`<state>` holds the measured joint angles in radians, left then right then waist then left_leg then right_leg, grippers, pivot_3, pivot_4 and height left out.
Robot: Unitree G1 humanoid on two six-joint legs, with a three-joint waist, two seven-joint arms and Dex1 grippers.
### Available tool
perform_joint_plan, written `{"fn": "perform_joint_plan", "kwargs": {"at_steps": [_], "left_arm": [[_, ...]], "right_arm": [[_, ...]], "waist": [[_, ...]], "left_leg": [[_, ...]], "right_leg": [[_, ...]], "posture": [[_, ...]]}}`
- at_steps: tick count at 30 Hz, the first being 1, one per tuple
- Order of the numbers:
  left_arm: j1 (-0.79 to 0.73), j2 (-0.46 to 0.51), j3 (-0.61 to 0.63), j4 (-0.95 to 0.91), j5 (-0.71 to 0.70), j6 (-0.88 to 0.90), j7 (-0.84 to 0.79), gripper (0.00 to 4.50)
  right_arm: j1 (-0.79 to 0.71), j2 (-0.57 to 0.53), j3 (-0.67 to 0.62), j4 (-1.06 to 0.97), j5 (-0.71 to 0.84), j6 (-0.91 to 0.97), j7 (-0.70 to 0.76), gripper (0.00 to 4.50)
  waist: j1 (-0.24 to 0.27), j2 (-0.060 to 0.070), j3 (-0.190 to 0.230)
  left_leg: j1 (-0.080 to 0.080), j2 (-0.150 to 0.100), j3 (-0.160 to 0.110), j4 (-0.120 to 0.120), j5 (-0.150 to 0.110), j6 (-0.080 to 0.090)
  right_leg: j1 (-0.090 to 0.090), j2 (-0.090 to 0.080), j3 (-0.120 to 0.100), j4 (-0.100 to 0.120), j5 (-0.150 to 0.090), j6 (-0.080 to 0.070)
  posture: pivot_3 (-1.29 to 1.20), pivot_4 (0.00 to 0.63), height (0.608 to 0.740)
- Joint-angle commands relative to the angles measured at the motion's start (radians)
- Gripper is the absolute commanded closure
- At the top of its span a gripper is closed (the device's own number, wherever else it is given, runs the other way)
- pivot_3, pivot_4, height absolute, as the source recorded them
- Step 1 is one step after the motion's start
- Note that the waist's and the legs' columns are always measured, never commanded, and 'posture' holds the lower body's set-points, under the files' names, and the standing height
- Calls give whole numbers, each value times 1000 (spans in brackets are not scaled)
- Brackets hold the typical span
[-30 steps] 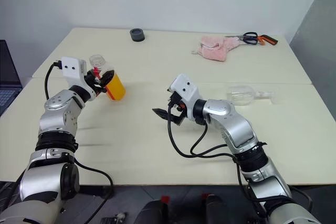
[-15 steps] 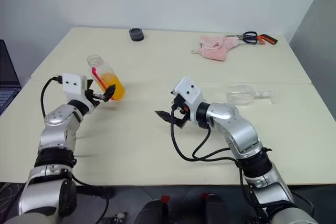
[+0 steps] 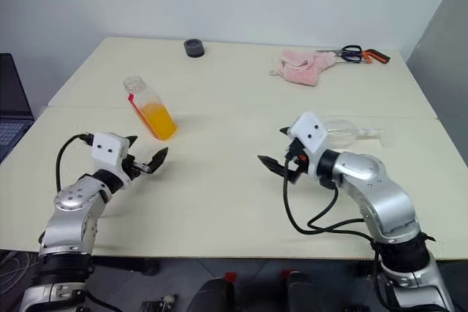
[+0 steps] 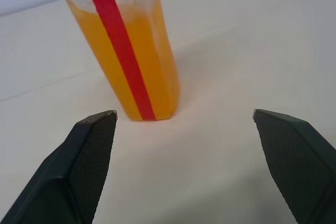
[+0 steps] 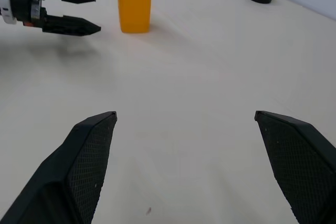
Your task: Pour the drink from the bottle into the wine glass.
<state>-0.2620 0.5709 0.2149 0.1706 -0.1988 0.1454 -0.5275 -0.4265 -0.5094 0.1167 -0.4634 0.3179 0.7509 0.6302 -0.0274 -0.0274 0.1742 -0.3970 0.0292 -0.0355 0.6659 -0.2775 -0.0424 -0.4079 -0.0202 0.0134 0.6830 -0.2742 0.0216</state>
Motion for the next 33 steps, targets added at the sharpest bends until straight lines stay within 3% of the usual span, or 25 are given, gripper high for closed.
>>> {"fn": "perform_joint_plan", "kwargs": {"at_steps": [1, 9, 16, 22, 33], "left_arm": [[5, 18, -25, -107, -39, 8, -81, 49], [-85, 32, -137, -263, -150, 120, -298, 49], [-214, 38, -236, -260, -220, 199, -491, 49], [-297, 31, -309, -223, -227, 204, -629, 49], [-331, 11, -322, -189, -205, 173, -645, 49]], "right_arm": [[20, -36, -55, -71, -8, -36, -12, 0], [141, -259, -93, 32, -323, -326, -112, 0], [181, -424, 30, 288, -715, -561, -252, 0], [19, -374, 134, 644, -899, -721, -413, 0], [-210, -275, 236, 1100, -1044, -884, -596, 0]], "waist": [[0, 0, 0], [5, 0, 0], [-2, 0, 0], [-10, 0, 0], [-5, 0, 0]], "left_leg": [[0, 0, 0, 0, 0, 0], [0, -1, 4, 0, 0, 0], [2, 0, 8, 0, 0, 0], [4, 0, 10, -1, 0, 0], [2, 0, 10, -1, 0, 0]], "right_leg": [[0, 0, 0, 0, 0, 0], [1, -1, 1, -2, 0, 0], [1, 0, 3, -1, 0, 0], [1, 1, 6, -1, 0, 0], [1, 0, 6, -2, 0, 0]], "posture": [[0, 150, 740], [0, 150, 740], [0, 150, 740], [0, 150, 740], [0, 150, 740]]}}
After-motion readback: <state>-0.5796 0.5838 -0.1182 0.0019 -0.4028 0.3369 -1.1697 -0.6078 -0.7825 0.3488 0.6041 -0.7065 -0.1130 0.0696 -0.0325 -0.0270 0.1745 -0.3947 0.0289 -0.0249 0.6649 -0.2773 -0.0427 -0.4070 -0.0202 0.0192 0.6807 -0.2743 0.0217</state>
